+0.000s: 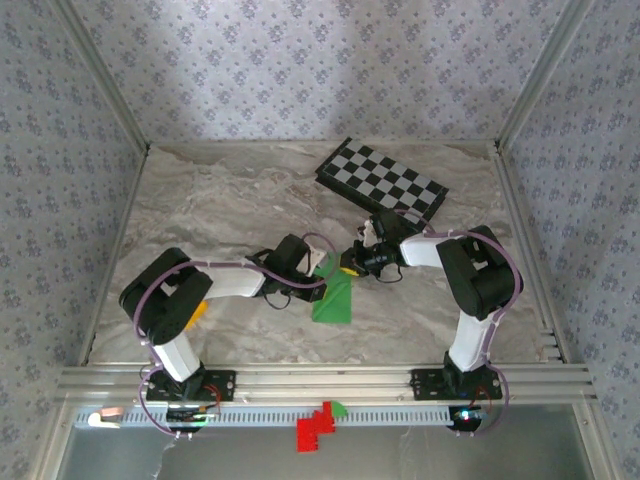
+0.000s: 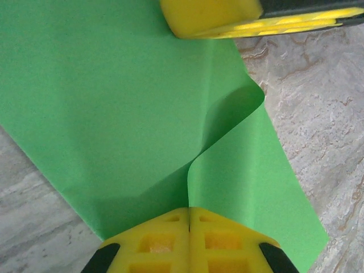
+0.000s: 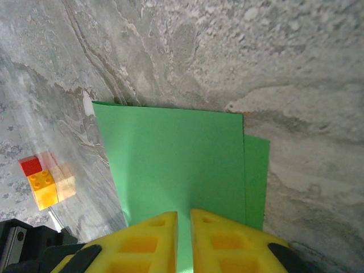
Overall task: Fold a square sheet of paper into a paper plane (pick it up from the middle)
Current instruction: Fold the triangle a second time at the center of the table.
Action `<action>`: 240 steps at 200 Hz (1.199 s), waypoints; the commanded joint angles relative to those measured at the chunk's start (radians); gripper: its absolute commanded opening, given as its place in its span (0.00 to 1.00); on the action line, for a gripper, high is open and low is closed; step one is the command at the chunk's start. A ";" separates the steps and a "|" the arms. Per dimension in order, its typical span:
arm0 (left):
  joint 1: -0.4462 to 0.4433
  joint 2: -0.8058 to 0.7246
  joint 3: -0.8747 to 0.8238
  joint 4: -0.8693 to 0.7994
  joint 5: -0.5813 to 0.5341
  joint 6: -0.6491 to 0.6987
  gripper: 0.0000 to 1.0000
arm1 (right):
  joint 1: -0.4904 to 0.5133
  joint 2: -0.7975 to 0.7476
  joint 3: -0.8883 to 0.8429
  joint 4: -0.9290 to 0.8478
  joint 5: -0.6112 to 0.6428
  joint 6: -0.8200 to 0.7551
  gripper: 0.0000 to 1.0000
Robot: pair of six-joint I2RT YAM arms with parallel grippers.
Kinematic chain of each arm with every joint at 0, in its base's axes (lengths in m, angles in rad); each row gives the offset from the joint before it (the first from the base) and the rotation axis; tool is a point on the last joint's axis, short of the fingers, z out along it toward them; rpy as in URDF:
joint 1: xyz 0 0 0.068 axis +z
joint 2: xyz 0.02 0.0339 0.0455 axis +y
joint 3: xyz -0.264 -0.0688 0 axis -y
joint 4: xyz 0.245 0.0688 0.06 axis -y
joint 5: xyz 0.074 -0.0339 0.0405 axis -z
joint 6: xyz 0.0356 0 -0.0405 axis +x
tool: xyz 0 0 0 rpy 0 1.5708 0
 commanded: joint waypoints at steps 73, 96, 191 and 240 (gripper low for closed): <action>0.006 0.017 0.010 -0.059 -0.049 0.027 0.01 | 0.001 0.041 -0.019 -0.092 0.050 -0.017 0.17; 0.006 0.022 0.003 -0.070 -0.066 0.027 0.01 | -0.001 0.039 -0.018 -0.090 0.041 -0.010 0.18; 0.005 0.040 0.001 -0.096 -0.106 0.032 0.00 | -0.015 -0.080 0.013 -0.104 -0.006 0.002 0.29; 0.005 0.043 0.000 -0.098 -0.120 0.030 0.00 | -0.040 -0.174 -0.031 -0.100 -0.017 0.013 0.30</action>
